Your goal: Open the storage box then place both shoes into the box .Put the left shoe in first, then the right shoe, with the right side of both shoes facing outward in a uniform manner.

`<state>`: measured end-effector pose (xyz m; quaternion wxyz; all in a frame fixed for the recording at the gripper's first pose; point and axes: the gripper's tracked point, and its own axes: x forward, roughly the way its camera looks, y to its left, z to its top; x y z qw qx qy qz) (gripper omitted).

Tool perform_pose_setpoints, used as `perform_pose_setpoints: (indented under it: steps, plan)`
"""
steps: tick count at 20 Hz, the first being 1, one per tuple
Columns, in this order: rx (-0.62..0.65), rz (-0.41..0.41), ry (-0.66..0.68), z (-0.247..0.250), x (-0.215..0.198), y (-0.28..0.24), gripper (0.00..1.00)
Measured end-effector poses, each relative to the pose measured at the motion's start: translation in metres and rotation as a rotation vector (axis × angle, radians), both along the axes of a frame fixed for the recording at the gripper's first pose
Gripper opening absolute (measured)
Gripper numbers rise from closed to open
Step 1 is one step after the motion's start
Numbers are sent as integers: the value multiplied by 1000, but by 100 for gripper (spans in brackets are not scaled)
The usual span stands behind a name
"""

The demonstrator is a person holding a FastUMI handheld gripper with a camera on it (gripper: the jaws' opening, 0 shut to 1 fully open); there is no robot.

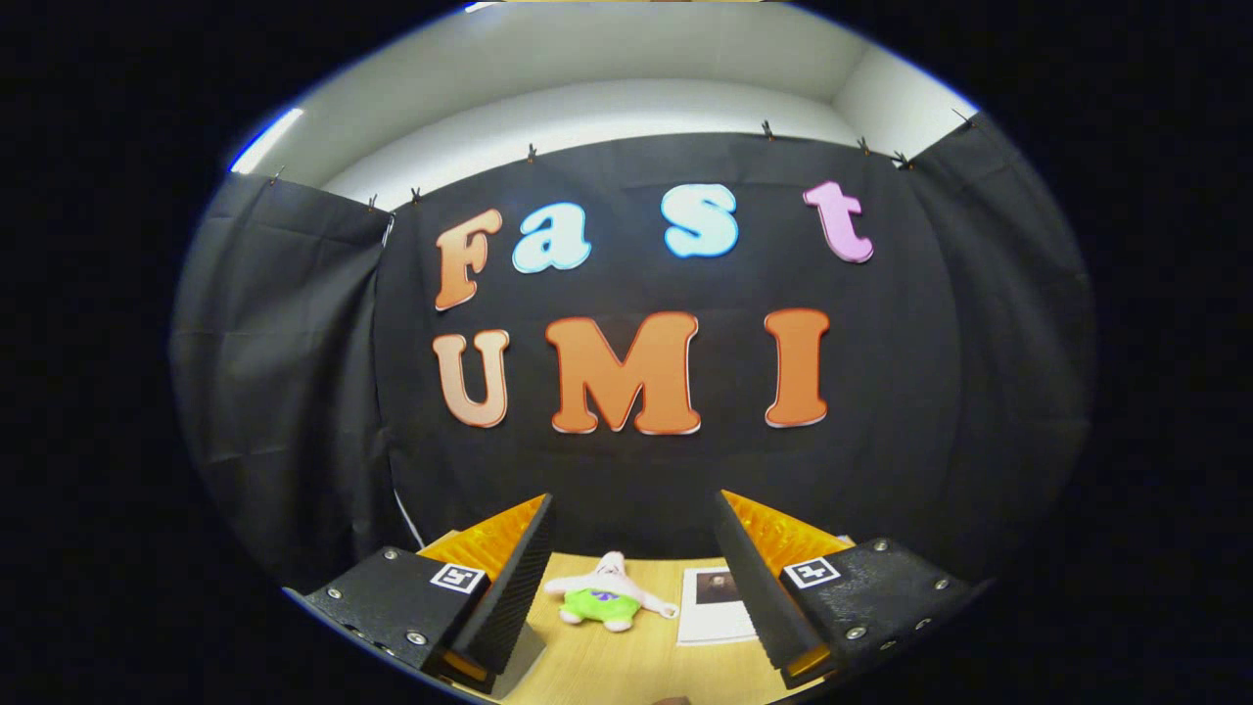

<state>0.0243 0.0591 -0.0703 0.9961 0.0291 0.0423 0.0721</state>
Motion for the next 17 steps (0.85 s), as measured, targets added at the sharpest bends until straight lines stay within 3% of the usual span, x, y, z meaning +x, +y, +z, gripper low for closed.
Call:
perform_pose_setpoints:
  steps: [10, 17]
  plan:
    - [-16, -50, -181, 46, -8, -59, 96]
    - [-9, -61, -161, 40, -11, -70, 96]
